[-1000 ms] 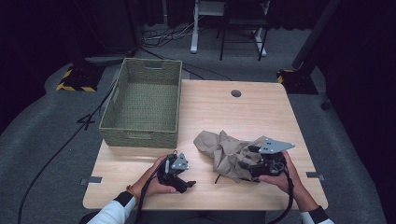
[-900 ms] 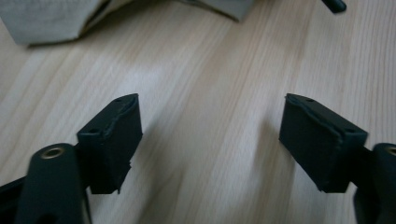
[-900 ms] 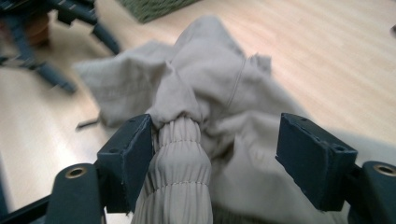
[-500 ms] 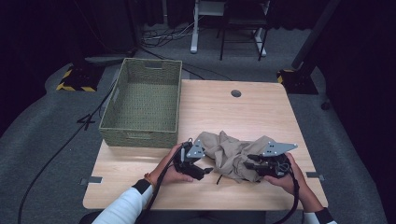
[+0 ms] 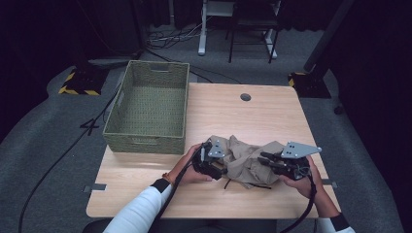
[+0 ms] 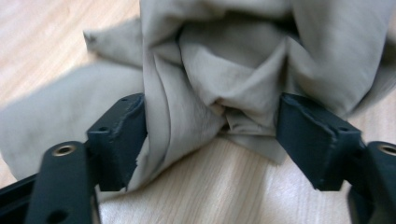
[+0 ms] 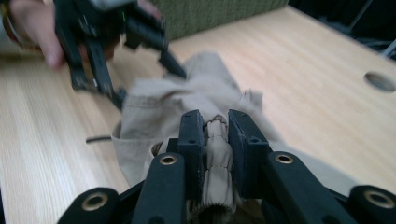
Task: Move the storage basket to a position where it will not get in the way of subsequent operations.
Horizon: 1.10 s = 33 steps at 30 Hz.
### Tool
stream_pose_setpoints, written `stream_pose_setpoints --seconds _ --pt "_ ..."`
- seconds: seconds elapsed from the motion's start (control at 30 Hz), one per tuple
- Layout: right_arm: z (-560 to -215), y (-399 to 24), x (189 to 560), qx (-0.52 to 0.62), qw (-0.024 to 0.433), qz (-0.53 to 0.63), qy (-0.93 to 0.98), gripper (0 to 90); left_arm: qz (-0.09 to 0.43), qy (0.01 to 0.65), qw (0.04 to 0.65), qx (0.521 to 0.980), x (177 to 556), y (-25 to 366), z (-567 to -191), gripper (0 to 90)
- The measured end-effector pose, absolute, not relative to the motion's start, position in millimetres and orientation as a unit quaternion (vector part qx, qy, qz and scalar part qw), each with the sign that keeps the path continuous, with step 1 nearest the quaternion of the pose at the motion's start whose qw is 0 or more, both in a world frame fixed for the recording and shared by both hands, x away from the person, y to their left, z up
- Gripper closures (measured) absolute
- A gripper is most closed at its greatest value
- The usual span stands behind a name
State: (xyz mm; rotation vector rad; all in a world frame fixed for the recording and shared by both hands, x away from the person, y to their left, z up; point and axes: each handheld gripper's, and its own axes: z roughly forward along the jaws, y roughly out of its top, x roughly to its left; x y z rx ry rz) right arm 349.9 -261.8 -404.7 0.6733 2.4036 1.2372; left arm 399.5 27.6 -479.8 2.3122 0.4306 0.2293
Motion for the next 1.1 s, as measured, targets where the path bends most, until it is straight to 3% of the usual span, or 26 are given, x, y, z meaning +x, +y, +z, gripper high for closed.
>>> stream_pose_setpoints --seconds 0.13,0.27,0.4,0.87,0.93,1.1 --pt "-389 -262 354 0.236 0.196 0.457 0.835 76.3 0.088 0.164 0.365 0.912 402 30 -482 40.9" --pt "-377 -259 364 0.249 0.213 0.465 0.823 76.3 0.082 0.161 0.354 0.918 403 32 -487 69.1" --pt "-369 -257 378 0.259 0.228 0.46 0.818 76.3 0.07 0.156 0.365 0.915 401 38 -487 86.1" --pt "-369 -238 443 0.309 0.265 0.409 0.817 76.1 0.065 0.12 0.367 0.92 371 59 -478 88.7" --pt "-372 -234 453 0.319 0.275 0.397 0.816 73.2 0.063 0.115 0.362 0.923 363 61 -477 88.7" --pt "-386 -225 470 0.329 0.253 0.37 0.831 65.5 0.062 0.11 0.359 0.925 346 73 -475 88.6"
